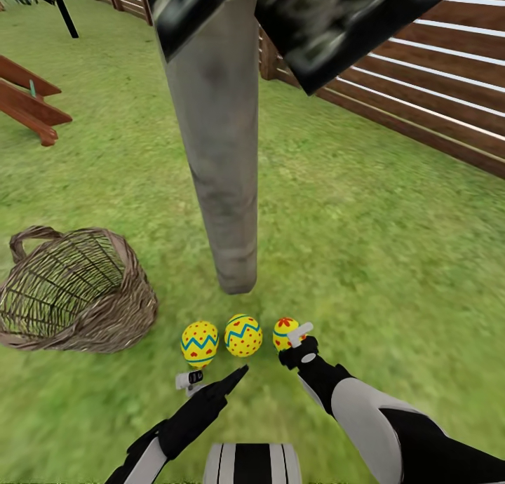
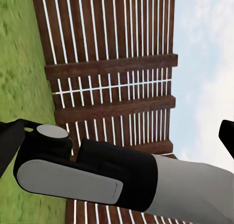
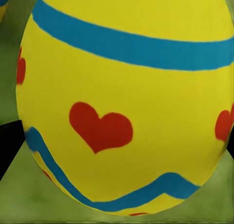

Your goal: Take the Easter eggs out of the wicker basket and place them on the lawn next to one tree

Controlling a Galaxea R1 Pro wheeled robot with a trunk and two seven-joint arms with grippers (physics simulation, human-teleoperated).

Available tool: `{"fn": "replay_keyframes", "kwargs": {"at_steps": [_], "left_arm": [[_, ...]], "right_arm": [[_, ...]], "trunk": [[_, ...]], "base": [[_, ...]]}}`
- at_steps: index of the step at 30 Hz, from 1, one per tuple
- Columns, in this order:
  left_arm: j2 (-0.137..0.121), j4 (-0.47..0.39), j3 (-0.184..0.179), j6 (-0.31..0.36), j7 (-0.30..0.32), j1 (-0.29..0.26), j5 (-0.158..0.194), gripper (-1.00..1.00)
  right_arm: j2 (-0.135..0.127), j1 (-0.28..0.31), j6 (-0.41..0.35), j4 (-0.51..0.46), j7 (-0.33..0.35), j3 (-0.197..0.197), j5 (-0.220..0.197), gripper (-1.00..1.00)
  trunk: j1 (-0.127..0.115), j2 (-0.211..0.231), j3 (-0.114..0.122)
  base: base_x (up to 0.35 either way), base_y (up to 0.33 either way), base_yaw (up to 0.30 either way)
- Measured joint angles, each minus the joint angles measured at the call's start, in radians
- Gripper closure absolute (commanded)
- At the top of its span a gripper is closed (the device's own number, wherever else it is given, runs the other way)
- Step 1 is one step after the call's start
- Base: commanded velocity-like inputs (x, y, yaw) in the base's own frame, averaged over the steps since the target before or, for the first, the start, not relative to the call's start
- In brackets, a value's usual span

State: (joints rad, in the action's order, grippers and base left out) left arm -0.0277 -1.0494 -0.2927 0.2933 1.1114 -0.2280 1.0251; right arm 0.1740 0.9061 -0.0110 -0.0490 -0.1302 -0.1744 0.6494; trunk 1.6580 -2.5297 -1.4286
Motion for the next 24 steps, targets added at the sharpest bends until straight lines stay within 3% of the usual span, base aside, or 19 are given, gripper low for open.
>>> {"fn": "replay_keyframes", "kwargs": {"at_steps": [3,7,18,24], "left_arm": [[0.001,0.000,0.000,0.000,0.000,0.000,0.000,-1.00],[0.001,0.000,0.000,0.000,0.000,0.000,0.000,-1.00],[0.003,0.002,-0.032,0.000,-0.006,0.000,-0.002,-1.00],[0.003,0.001,-0.032,0.000,-0.011,0.000,-0.001,-1.00]], "right_arm": [[0.000,0.009,-0.017,0.000,-0.031,0.000,0.000,1.00],[0.000,0.080,-0.113,-0.001,-0.060,0.000,0.001,1.00],[0.000,0.104,-0.124,-0.039,-0.050,0.006,0.014,1.00],[0.000,0.103,-0.123,-0.074,0.040,0.004,0.012,1.00]], "trunk": [[0.001,-0.001,-0.012],[0.003,-0.002,-0.027],[0.007,-0.005,-0.069],[0.008,-0.004,-0.070]], "base": [[0.000,0.000,0.000],[0.000,0.000,0.000],[0.000,0.000,0.000],[0.000,0.024,0.000]]}}
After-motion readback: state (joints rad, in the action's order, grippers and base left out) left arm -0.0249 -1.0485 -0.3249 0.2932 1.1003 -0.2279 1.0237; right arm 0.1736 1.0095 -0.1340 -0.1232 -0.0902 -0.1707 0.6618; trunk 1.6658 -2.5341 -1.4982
